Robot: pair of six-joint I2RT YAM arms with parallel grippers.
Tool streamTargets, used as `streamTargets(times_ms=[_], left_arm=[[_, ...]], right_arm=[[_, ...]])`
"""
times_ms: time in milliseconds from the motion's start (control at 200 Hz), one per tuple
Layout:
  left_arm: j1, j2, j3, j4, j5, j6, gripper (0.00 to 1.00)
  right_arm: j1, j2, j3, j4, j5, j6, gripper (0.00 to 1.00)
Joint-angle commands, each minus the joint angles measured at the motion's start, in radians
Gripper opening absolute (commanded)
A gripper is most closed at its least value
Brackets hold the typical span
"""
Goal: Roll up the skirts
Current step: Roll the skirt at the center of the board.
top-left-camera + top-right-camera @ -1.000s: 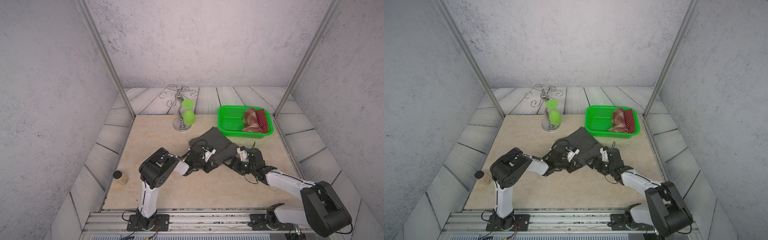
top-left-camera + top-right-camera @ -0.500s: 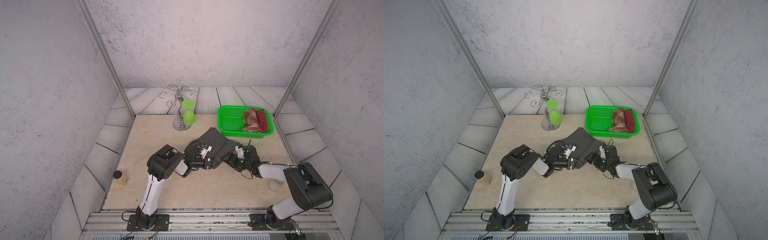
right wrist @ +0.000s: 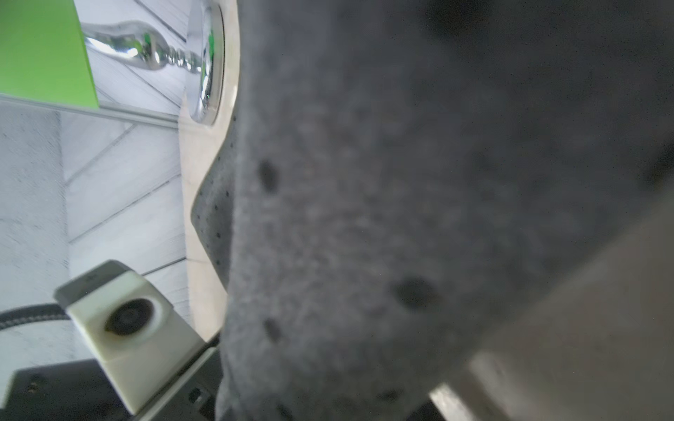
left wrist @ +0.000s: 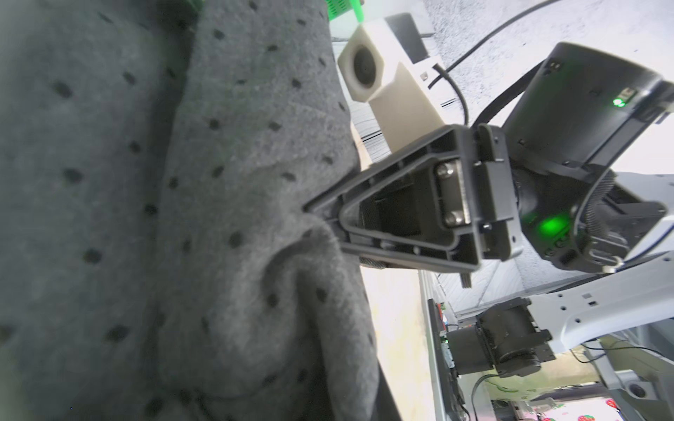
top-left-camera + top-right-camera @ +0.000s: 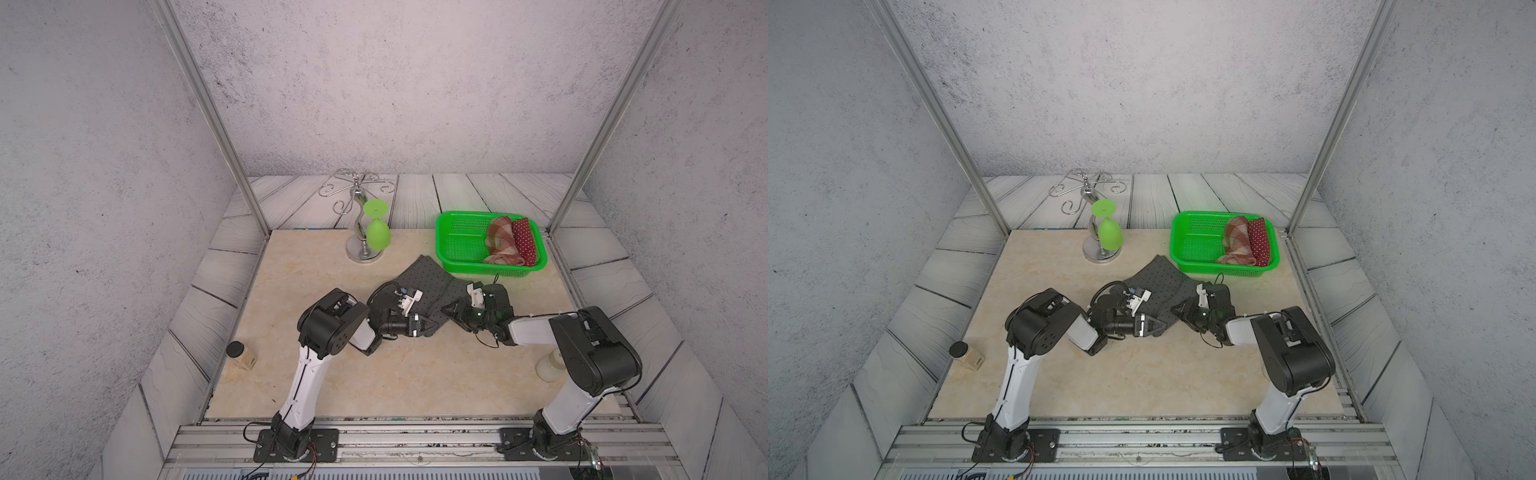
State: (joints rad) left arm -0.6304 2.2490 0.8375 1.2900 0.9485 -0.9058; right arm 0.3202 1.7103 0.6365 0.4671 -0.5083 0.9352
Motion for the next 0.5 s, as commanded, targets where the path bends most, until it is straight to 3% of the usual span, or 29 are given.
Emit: streamTargets(times_ms=[0, 65, 105, 120, 150, 215, 290, 365, 495], left_arm=[[-0.012, 0.115, -0.042, -0.086, 0.014, -0.065, 0.00], [-0.011, 0.074, -0.059, -0.067, -0.005, -0.065, 0.00], [-0.011, 0.024, -0.076, -0.085, -0.027, -0.036, 0.17], [-0.011, -0.001, -0.083, -0.102, -0.035, -0.018, 0.29], [-0.011, -0.056, -0.096, -0.158, -0.055, 0.038, 0.44], [-0.013, -0.202, -0.111, -0.382, -0.127, 0.208, 0.58], [-0.038, -0.373, -0.109, -0.651, -0.268, 0.434, 0.63], [-0.108, -0.529, -0.117, -0.826, -0.498, 0.648, 0.66], [-0.272, -0.655, -0.140, -0.893, -0.857, 0.971, 0.67]], right_arm=[[-0.010, 0.029, -0.001, 0.016, 0.057, 0.009, 0.32], [-0.009, 0.010, -0.011, -0.003, 0.071, -0.001, 0.24], [-0.009, 0.001, -0.010, -0.027, 0.077, -0.013, 0.22], [-0.010, -0.001, -0.010, -0.035, 0.079, -0.017, 0.21], [-0.009, -0.007, -0.009, -0.051, 0.082, -0.022, 0.13], [-0.008, -0.019, -0.011, -0.072, 0.081, -0.031, 0.11], [-0.007, -0.037, -0.011, -0.111, 0.083, -0.050, 0.11], [-0.003, -0.061, -0.021, -0.138, 0.092, -0.073, 0.11], [0.032, -0.121, -0.023, -0.214, 0.131, -0.117, 0.11]])
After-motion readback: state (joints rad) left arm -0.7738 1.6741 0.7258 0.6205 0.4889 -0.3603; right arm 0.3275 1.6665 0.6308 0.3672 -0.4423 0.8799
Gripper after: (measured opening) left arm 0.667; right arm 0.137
